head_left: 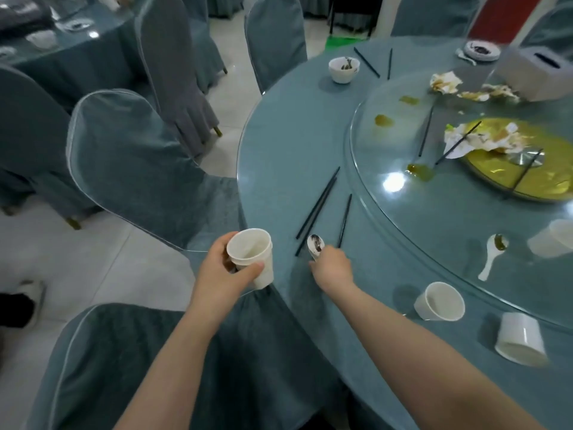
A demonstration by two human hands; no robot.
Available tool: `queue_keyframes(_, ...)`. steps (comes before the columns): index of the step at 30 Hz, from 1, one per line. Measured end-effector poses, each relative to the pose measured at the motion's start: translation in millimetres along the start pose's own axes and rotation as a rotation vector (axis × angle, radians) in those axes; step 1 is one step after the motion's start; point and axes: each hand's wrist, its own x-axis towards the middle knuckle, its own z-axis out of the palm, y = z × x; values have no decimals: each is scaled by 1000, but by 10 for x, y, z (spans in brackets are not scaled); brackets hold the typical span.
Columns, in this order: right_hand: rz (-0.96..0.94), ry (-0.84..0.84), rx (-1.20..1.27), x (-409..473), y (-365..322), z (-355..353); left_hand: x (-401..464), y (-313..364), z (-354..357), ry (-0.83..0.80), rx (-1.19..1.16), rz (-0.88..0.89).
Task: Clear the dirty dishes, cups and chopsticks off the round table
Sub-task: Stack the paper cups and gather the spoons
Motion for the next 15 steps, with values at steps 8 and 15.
queue_keyframes(8,-107,41,-50,-146,94,-62,-191,124,-35,-13,11,26)
queue_keyframes(15,-81,195,46,-612,568,-445,-414,105,278,-179,-34,72)
